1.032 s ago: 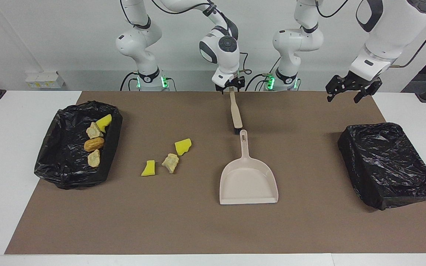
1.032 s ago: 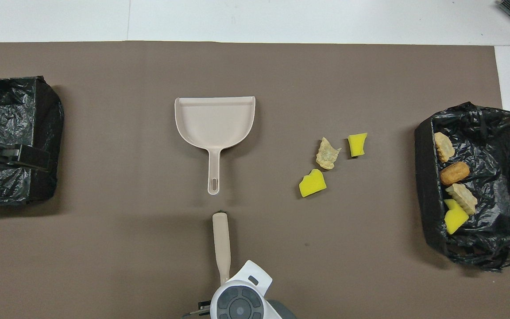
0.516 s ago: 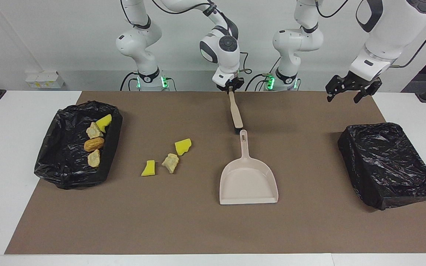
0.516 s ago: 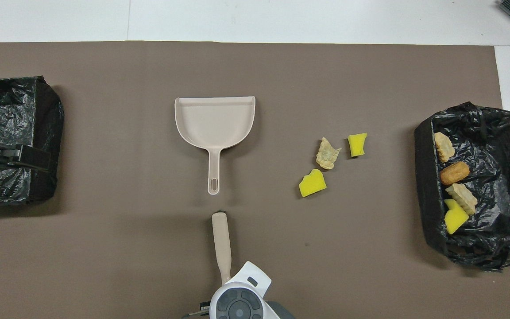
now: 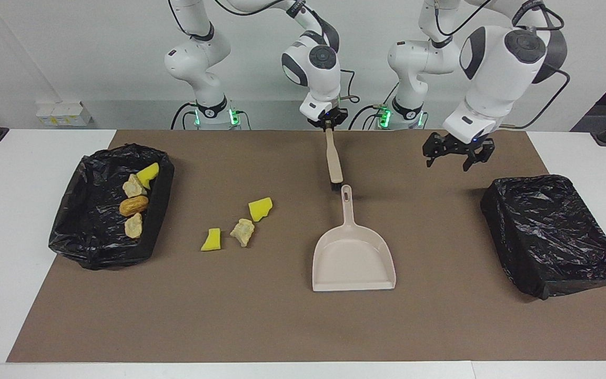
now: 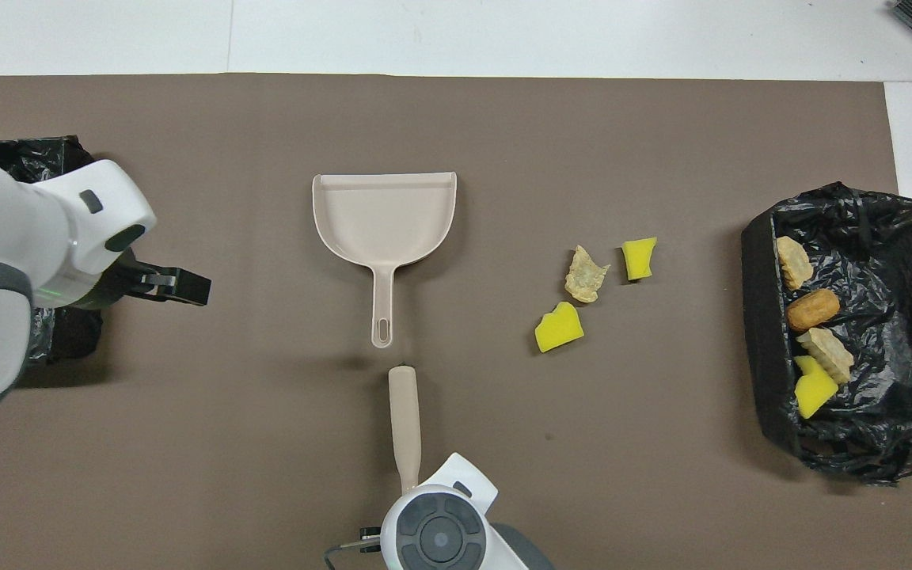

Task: Sweep and dump trash in bin

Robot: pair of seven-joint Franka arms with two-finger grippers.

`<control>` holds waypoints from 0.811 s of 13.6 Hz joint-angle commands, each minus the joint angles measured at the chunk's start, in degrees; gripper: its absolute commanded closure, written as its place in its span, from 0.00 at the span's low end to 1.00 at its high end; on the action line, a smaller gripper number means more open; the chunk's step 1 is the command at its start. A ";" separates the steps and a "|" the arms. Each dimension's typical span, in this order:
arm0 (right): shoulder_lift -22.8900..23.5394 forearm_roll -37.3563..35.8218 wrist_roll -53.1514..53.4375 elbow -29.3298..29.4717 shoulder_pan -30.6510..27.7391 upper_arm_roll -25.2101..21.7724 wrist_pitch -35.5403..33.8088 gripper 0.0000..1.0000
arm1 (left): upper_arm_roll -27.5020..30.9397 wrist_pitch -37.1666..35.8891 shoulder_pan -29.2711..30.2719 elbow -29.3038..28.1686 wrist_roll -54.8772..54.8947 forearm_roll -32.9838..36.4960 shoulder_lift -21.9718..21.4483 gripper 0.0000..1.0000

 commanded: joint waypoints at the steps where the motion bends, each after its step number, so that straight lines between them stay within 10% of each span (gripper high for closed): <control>1: -8.96 0.33 -2.01 -0.88 -6.13 0.02 -10.84 1.00 | 0.73 8.11 -3.79 -4.57 -0.73 -2.13 0.34 0.00; 6: -15.05 -8.80 -13.60 0.17 -21.85 -0.07 -22.66 1.00 | 0.65 17.89 -11.00 -5.02 -3.61 -2.13 8.07 0.00; 11: -11.11 -24.42 -42.83 -0.36 -42.94 0.11 -16.00 1.00 | 0.65 28.87 -18.57 -5.02 -18.47 -2.13 15.45 0.00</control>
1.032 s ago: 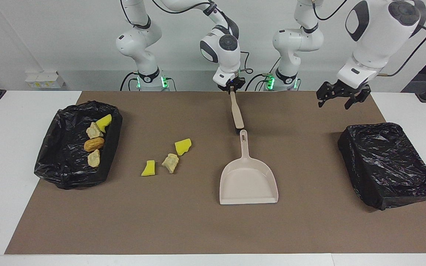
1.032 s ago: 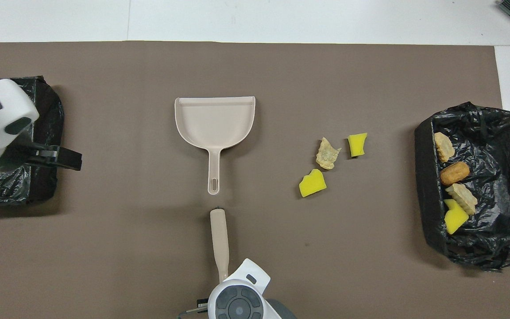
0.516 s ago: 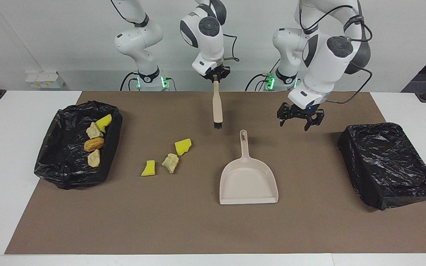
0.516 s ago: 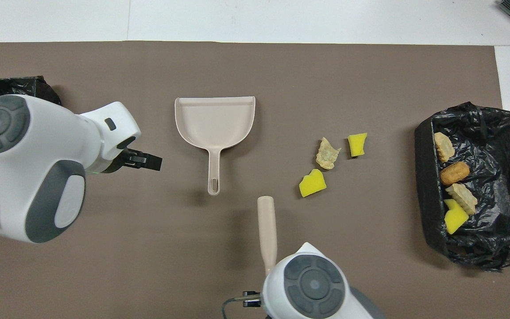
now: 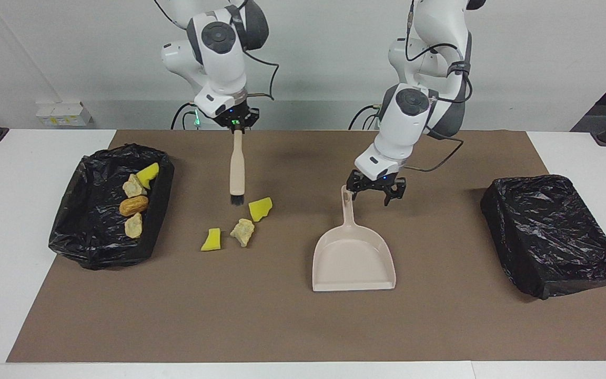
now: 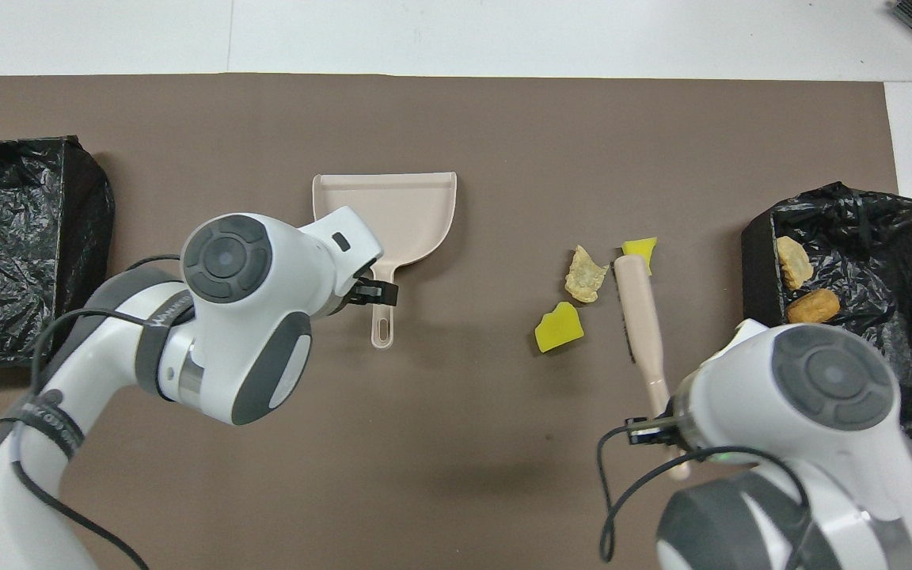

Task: Sweep and dump trash in bin
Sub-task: 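Lift the dustpan with the left gripper while the right gripper moves the brush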

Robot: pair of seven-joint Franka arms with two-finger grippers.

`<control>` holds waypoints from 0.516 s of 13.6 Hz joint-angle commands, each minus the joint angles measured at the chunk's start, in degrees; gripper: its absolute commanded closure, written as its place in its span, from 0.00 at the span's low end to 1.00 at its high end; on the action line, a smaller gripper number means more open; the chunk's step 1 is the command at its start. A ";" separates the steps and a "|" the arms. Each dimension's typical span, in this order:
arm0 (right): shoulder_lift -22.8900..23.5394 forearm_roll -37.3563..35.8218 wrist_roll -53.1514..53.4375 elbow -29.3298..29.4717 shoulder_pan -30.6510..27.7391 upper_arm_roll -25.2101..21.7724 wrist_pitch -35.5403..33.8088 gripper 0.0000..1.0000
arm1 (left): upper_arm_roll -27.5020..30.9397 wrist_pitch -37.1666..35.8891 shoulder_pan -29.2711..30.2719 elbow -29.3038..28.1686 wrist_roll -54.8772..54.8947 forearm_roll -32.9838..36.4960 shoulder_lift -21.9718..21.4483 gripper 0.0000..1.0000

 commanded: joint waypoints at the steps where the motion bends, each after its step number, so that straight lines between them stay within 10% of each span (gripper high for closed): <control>1: 4.50 -8.68 -14.38 0.04 -9.64 0.89 6.52 1.00 | 0.94 4.36 -3.49 -0.02 -5.13 -0.48 3.29 0.00; 3: 9.86 -18.43 -17.57 0.48 -11.33 0.97 11.97 1.00 | 0.95 3.32 -4.03 -0.20 -6.21 -0.48 3.29 0.16; 7: 15.86 -22.78 -19.34 -0.57 -12.04 1.24 16.31 1.00 | 1.03 -1.34 -4.38 -0.28 -5.95 -0.05 2.77 1.00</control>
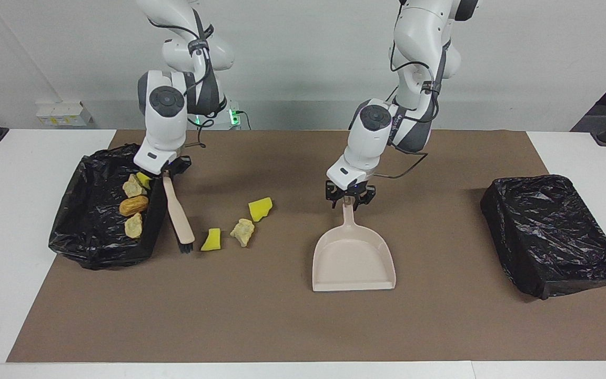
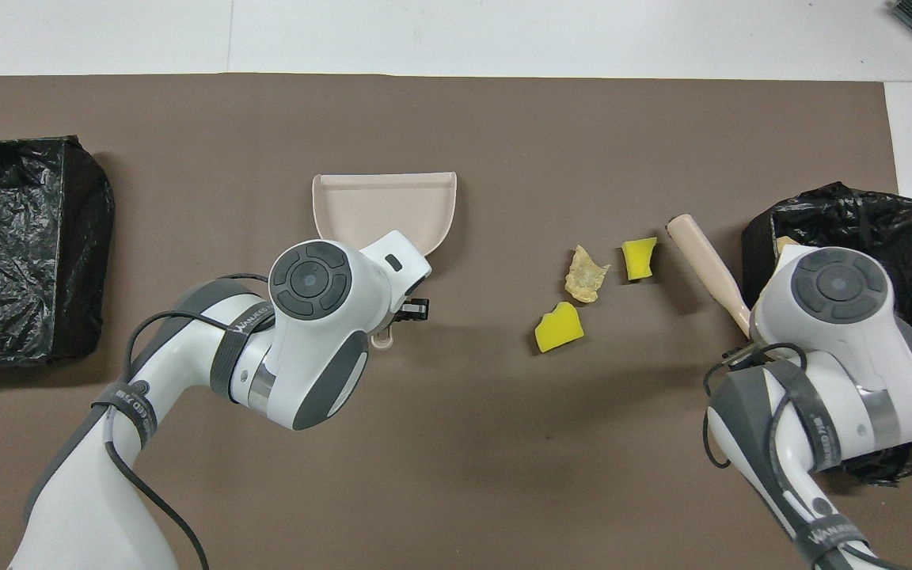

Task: Sweep and dump trash in bin
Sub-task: 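Lift the dustpan with the left gripper while the right gripper moves the brush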

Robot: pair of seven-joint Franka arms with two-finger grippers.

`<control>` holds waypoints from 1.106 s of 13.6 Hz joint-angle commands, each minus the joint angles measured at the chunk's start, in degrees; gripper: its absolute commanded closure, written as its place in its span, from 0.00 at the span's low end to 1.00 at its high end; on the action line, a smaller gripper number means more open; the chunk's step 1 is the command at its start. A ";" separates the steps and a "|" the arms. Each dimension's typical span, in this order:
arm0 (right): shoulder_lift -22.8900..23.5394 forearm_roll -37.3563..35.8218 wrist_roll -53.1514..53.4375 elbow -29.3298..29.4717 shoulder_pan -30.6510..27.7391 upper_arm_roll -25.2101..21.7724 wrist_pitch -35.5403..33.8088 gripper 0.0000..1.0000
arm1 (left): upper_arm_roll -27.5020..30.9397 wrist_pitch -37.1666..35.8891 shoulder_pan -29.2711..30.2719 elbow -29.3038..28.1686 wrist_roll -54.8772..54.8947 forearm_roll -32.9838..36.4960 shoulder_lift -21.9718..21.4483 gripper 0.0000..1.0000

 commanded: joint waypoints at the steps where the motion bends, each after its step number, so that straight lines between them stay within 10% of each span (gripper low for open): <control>1: 0.92 -0.89 -1.43 -0.44 0.00 0.89 0.78 1.00 | 1.03 -2.70 -0.32 -0.05 0.32 0.13 -1.25 1.00; 10: -1.53 23.09 6.02 -2.55 7.46 1.07 -4.57 1.00 | 1.21 -12.54 8.91 4.53 35.25 1.71 -4.15 1.00; 15: -7.33 22.68 20.15 -1.85 7.66 0.72 -11.25 1.00 | 1.29 -20.20 10.41 -0.20 63.83 1.80 -7.75 1.00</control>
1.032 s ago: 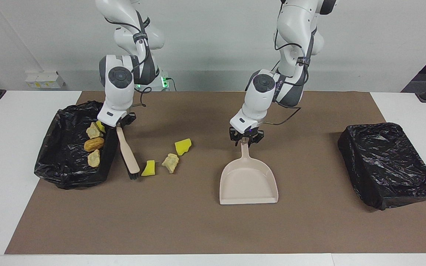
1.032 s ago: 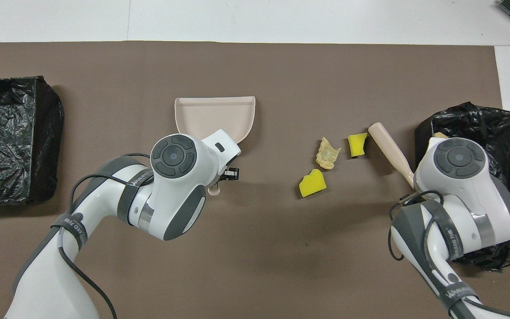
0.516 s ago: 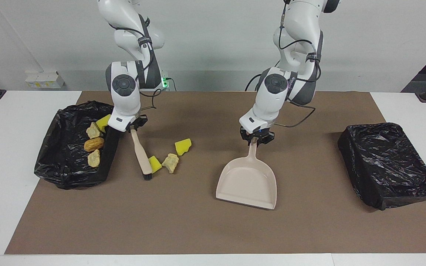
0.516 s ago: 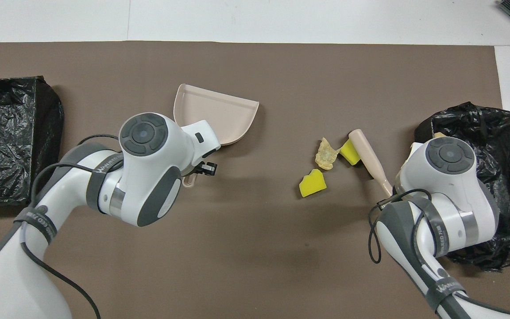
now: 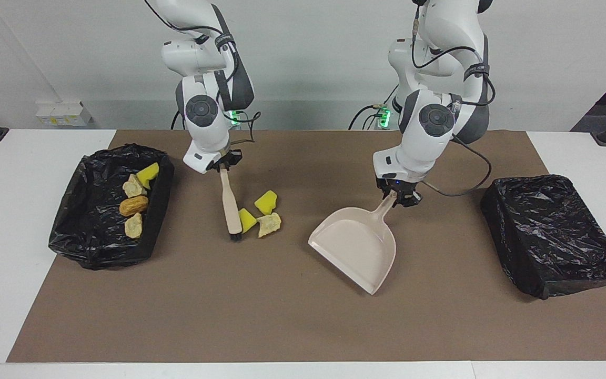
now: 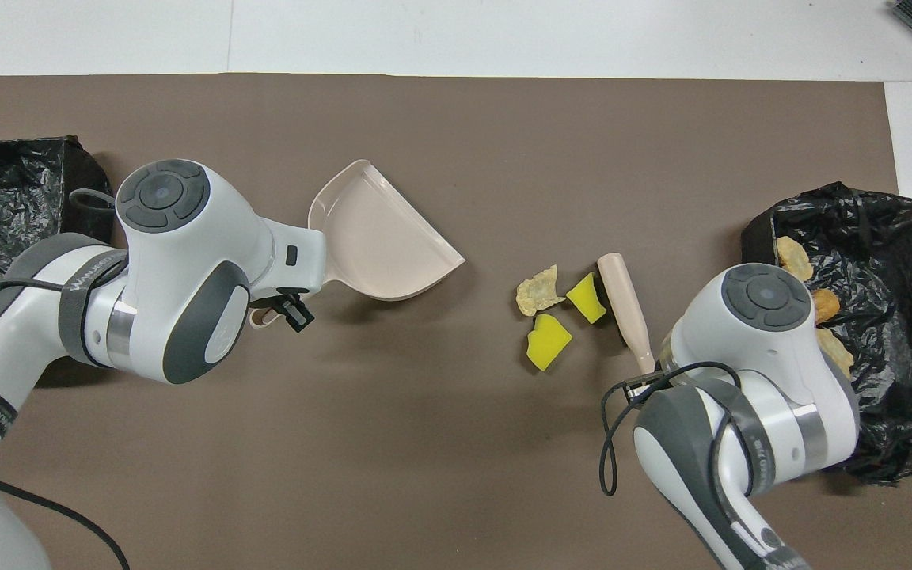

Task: Sweep and dump trash in bin
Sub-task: 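Lift the dustpan with the left gripper while the right gripper moves the brush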

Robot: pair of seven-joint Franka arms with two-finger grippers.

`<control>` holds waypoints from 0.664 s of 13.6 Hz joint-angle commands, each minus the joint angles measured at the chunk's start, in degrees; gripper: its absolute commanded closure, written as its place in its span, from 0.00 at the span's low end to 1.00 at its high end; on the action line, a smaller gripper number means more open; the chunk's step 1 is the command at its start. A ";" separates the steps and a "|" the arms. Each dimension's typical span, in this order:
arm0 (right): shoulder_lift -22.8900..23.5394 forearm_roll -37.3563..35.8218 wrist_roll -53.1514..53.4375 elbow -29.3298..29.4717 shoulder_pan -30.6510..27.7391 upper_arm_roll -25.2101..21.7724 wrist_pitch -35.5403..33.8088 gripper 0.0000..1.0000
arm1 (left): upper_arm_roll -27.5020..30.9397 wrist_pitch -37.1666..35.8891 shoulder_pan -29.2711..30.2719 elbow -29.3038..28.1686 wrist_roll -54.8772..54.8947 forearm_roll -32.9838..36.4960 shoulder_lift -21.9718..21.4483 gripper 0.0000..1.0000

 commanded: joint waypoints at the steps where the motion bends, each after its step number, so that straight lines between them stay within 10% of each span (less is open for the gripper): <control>1: -5.43 0.45 8.80 -1.79 -1.13 0.00 -2.82 1.00 | -0.32 -0.55 0.36 -6.34 10.95 1.03 -4.63 1.00; 9: -5.27 1.50 20.96 -9.35 0.36 0.35 7.98 1.00 | -0.76 2.79 -6.67 -8.21 13.36 13.87 -3.85 1.00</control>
